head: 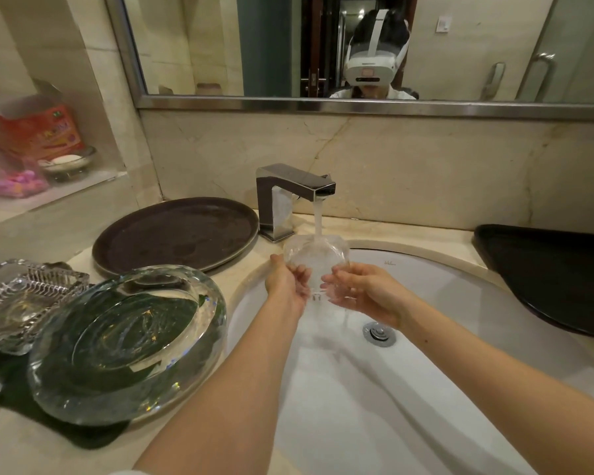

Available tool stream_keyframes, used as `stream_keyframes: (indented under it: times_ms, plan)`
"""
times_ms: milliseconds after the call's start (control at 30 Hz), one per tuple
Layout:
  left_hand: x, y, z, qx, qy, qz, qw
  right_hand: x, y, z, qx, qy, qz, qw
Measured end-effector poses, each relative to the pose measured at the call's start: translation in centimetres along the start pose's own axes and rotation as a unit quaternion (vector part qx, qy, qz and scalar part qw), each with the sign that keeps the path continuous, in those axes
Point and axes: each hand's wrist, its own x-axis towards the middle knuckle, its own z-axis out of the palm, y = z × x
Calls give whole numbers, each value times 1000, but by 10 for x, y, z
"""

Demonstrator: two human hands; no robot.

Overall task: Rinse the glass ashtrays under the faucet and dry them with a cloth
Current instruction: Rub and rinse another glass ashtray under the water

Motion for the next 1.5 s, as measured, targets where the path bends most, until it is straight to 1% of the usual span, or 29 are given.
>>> stream_keyframes:
  times_ms: [67, 100, 167, 233, 267, 300, 333, 367, 400, 433, 467, 567, 600, 667, 800, 833, 900, 933, 967, 1000, 1067, 1100, 1133, 1267, 1300, 1333, 1367, 1433, 1500]
  plan:
    - [1, 1, 1, 53, 22, -8, 998, 0, -2, 2, -34, 15, -36, 999]
    - [-1, 1, 1, 91, 18, -17, 996, 0, -3, 2, -74, 30, -62, 995]
    - [-3, -1, 1, 152, -20, -50, 987, 0, -4, 3, -207, 74, -128, 967]
    - [-6, -1, 0, 136, -79, -103, 982, 2, 2, 2, -374, 107, -193, 901]
    - [-7, -1, 0, 103, -103, -117, 982, 3, 8, 1, -467, 110, -214, 851]
    - [-7, 0, 1, 76, -112, -123, 983, 3, 12, 1, -554, 107, -237, 791]
    - [-7, 0, 1, 60, -109, -120, 985, 2, 15, 0, -623, 105, -255, 732]
    - [-6, 0, 0, 56, -97, -111, 987, 1, 17, -1, -663, 102, -272, 690]
    - [-3, 0, 0, 55, -86, -105, 989, -1, 17, -1, -680, 95, -290, 666]
    - [0, -1, 0, 65, -83, -94, 990, -2, 18, -2, -682, 82, -312, 656]
    - [0, -1, 0, 84, -87, -78, 990, -4, 19, 1, -677, 59, -327, 656]
    - [-5, -2, 1, 150, -108, -57, 981, -6, 22, 17, -677, -8, -297, 673]
    - [-5, -2, 2, 161, -114, -53, 979, -5, 22, 20, -686, -18, -283, 670]
    - [-5, -4, 1, 158, -127, -53, 978, -2, 21, 19, -729, -15, -238, 642]
    - [-7, -6, 3, 155, -161, -50, 974, 1, 16, 7, -808, 36, -152, 568]
    - [-8, -5, 3, 147, -157, -46, 976, 1, 18, 8, -816, 48, -155, 555]
    - [-5, -5, 3, 133, -138, -26, 981, 1, 24, 15, -806, 90, -227, 540]
    - [-1, -4, 3, 136, -123, -6, 983, 2, 26, 19, -790, 112, -263, 543]
    - [2, -5, 2, 139, -109, 10, 984, 1, 28, 23, -769, 121, -275, 564]
    - [5, -5, 2, 140, -97, 24, 985, -2, 29, 26, -744, 117, -273, 599]
    - [7, -6, 0, 119, -83, 21, 989, -7, 29, 31, -673, 72, -280, 681]
    - [6, -7, 0, 114, -85, 12, 990, -8, 28, 30, -645, 52, -288, 706]
    - [6, -8, 1, 119, -89, 4, 989, -7, 26, 30, -648, 33, -282, 707]
    - [4, -10, 4, 113, -116, -10, 987, 1, 18, 15, -741, 11, -183, 646]
    - [3, -9, 4, 102, -123, -6, 987, 1, 15, 10, -747, 13, -160, 645]
    - [3, -7, 4, 96, -125, 0, 988, 1, 13, 6, -742, 18, -142, 655]
    - [2, -5, 3, 94, -123, 12, 988, 1, 12, 2, -726, 30, -131, 675]
    - [7, -5, 2, 88, -109, 40, 989, 1, 12, -4, -662, 63, -139, 734]
    - [6, -4, 3, 102, -88, 69, 989, 3, 16, -3, -551, 84, -149, 817]
